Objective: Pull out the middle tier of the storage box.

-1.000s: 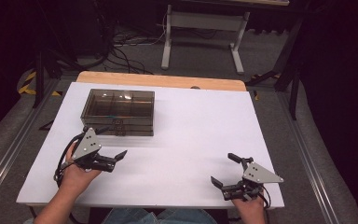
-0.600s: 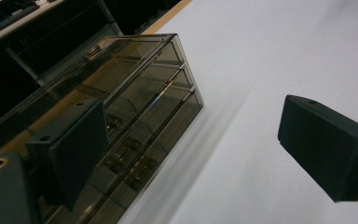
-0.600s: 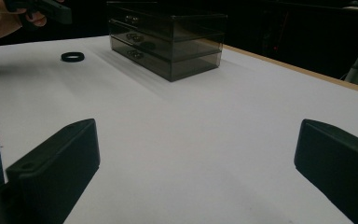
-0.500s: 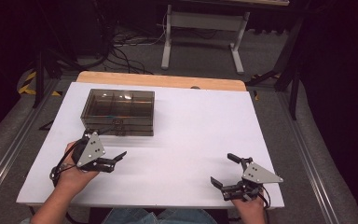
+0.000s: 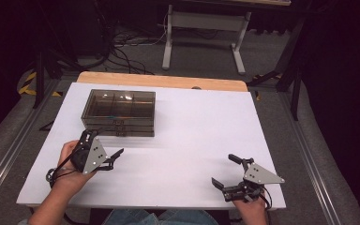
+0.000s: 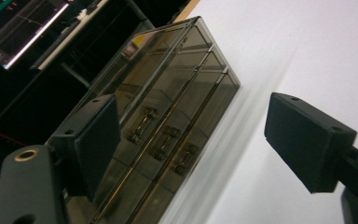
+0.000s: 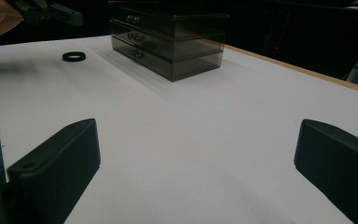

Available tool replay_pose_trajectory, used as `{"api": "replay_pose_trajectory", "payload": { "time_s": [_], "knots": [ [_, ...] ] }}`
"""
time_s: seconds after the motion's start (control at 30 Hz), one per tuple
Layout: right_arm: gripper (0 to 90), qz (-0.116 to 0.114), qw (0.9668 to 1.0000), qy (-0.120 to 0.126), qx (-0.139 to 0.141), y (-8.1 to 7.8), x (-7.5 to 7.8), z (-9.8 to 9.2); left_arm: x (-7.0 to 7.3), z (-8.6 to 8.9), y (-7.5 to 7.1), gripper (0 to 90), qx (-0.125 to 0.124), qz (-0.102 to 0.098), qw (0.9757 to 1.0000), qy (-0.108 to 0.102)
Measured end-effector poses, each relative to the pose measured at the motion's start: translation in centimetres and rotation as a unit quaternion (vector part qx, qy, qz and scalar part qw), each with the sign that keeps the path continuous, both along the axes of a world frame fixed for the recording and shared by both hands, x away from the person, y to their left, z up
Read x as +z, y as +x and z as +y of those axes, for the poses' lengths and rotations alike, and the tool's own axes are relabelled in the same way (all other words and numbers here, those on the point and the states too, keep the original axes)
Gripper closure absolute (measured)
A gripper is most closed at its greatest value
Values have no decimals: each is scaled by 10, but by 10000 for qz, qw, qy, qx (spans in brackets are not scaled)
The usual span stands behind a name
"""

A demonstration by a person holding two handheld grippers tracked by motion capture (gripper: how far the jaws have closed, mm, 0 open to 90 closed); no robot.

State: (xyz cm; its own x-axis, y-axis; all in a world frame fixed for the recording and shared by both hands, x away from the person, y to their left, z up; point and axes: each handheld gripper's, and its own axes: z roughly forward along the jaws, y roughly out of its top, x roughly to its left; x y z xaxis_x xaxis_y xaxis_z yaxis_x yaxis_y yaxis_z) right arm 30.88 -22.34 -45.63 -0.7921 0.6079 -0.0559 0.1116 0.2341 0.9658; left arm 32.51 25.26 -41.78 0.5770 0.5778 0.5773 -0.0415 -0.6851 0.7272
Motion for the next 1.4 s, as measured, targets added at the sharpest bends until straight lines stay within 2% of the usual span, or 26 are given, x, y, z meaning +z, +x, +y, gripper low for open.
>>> {"api": "replay_pose_trajectory", "payload": {
  "time_s": [0.1,0.3,0.37,0.6,0.9,0.97,1.17,1.23,1.37,1.4],
  "knots": [
    [8,5,10000,-18,29,0,0,0,-2,0,-1,214,75,-115,9998,111],
    [8,11,10000,-14,31,0,0,0,-6,-1,-3,242,160,-328,9983,463],
    [9,-23,10000,-25,36,1,0,1,-7,-2,-3,246,168,-367,9979,511],
    [10,-2,10000,-18,29,0,-1,1,-10,0,-2,269,303,-606,9935,913],
    [10,46,10000,-42,32,0,-1,2,-16,1,0,292,487,-690,9896,1163],
    [10,72,10000,-40,27,0,-1,2,-16,1,1,301,495,-754,9873,1307],
    [11,68,10000,-62,33,1,-2,2,-22,0,2,312,641,-742,9834,1524],
    [10,67,10000,-49,43,2,-2,3,-22,-1,2,317,653,-793,9808,1660],
    [10,91,9999,-43,39,2,-2,3,-26,-1,4,334,738,-796,9780,1781],
    [11,88,9999,-43,40,2,-3,3,-26,-1,5,338,747,-818,9764,1856]
  ]
}}
